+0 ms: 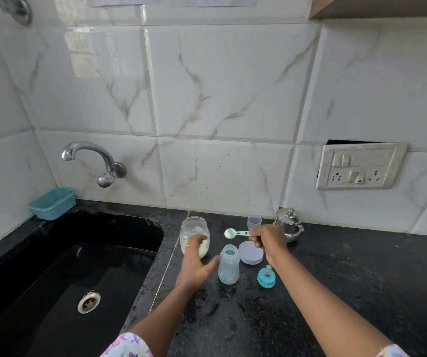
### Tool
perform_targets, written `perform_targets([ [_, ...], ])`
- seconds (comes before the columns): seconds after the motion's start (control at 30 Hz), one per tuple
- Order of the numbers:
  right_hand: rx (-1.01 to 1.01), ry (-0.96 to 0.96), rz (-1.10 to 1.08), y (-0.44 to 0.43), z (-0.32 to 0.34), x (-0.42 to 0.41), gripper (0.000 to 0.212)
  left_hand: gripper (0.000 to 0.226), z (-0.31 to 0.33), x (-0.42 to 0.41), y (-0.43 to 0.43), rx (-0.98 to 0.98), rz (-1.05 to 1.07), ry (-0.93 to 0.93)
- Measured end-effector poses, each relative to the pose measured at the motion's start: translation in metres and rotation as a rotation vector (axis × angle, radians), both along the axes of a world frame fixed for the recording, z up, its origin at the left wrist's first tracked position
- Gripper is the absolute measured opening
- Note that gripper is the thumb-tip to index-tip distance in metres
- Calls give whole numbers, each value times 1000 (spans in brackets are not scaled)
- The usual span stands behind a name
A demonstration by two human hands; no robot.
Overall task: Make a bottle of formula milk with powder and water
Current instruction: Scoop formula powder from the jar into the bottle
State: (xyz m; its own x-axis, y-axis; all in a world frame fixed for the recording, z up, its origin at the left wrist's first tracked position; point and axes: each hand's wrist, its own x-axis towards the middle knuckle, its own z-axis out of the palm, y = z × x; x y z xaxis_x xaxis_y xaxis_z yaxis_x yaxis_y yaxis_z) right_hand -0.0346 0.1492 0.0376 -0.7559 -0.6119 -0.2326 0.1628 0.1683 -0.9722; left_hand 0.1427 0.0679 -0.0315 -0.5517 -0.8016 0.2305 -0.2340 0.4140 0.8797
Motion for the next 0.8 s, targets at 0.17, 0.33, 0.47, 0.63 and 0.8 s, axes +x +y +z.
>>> perform_targets([
  [0.17,56,80,-16,17,-3,0,9,104,-12,-23,6,161,-103,-100],
  [0.33,92,126,-6,20,-3,4,14,92,-17,-34,2,203,-140,-144],
  [0.47,125,207,28,18,-4,8,12,70,-20,-38,0,202,-142,-164],
  [0.63,220,495,148,15,-3,12,26,61,-22,-39,1,205,-127,-153],
  [0.8,262,1025,335,18,-6,19,20,60,-22,-38,1,206,-135,-161],
])
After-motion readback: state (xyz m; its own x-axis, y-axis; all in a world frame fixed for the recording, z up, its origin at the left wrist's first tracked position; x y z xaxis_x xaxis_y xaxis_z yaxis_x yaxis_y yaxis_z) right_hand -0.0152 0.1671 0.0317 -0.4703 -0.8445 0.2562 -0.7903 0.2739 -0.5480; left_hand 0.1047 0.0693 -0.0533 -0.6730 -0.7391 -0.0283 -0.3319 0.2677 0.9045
